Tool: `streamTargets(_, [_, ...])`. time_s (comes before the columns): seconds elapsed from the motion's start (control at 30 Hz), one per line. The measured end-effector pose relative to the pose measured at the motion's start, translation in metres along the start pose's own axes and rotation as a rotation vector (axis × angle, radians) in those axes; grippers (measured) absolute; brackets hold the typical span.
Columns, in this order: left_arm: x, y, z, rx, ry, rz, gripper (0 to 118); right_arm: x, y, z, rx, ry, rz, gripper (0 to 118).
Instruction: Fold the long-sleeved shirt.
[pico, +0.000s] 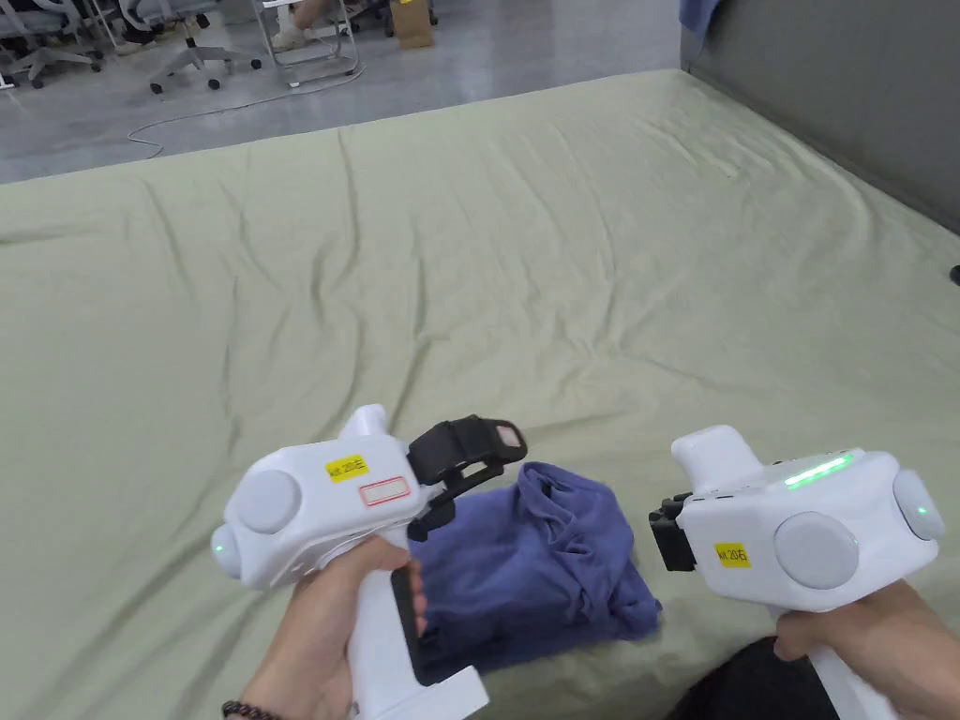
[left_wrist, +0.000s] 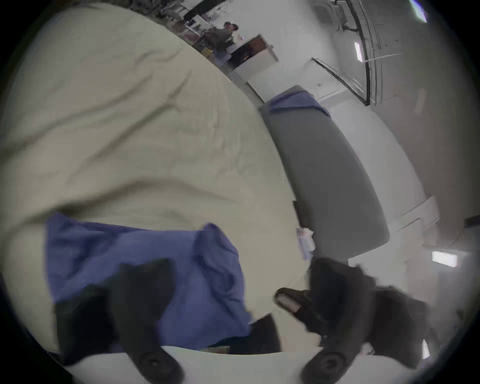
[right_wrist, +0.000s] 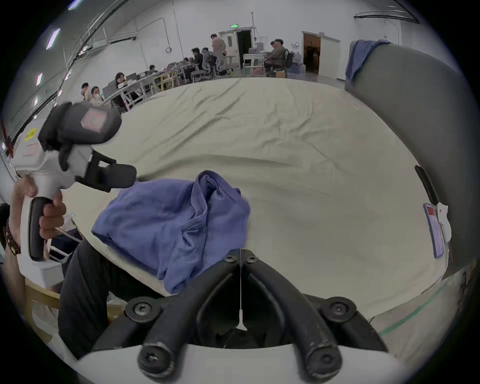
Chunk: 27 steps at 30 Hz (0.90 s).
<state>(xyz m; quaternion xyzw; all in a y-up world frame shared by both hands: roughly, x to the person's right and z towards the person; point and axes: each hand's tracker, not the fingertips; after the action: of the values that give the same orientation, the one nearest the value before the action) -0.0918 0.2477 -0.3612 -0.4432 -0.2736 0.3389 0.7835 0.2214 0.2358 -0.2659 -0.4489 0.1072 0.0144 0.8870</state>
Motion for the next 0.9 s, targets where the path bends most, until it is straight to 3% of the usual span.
streamTargets(0.07, [0.001, -0.009, 0.005, 0.02, 0.123, -0.131, 6, 0.0, 0.0, 0.0, -0.003, 0.002, -0.006, 0])
streamTargets(0.1, [0.004, -0.018, -0.003, 0.006, 0.221, -0.214, 2, 0.001, 0.0, -0.001, -0.003, 0.002, -0.008, 0])
streamTargets(0.13, [0.008, -0.024, -0.013, 0.01, 0.281, -0.265, 2, 0.001, 0.0, -0.002, -0.005, 0.003, -0.009, 0])
streamTargets(0.2, [0.007, -0.029, -0.034, -0.096, 0.266, -0.301, 2, 0.0, 0.0, -0.002, -0.007, 0.002, -0.007, 0])
streamTargets(0.3, [0.012, -0.039, -0.086, -0.198, 0.253, -0.276, 2, 0.0, -0.001, -0.001, -0.007, -0.007, -0.011, 0])
streamTargets(0.5, [0.039, -0.059, -0.159, -0.245, 0.255, -0.332, 2, 0.004, 0.0, 0.008, 0.015, -0.045, -0.03, 0])
streamTargets(0.53, [0.042, -0.056, -0.156, -0.238, 0.241, -0.344, 2, 0.004, -0.001, 0.009, 0.015, -0.054, -0.026, 0])
streamTargets(0.6, [0.042, -0.04, -0.147, -0.316, 0.059, -0.283, 2, 0.004, 0.0, 0.008, 0.009, -0.049, -0.022, 0])
streamTargets(0.67, [0.043, -0.027, -0.123, -0.337, -0.018, -0.281, 2, 0.004, 0.007, 0.004, -0.019, 0.045, -0.05, 0])
streamTargets(0.77, [0.037, -0.008, -0.08, -0.269, 0.061, -0.393, 2, 0.0, 0.027, -0.009, -0.023, 0.178, -0.124, 0])
streamTargets(0.9, [-0.006, 0.016, -0.016, -0.182, 0.097, -0.281, 2, -0.013, 0.059, -0.053, -0.12, 0.324, -0.179, 0])
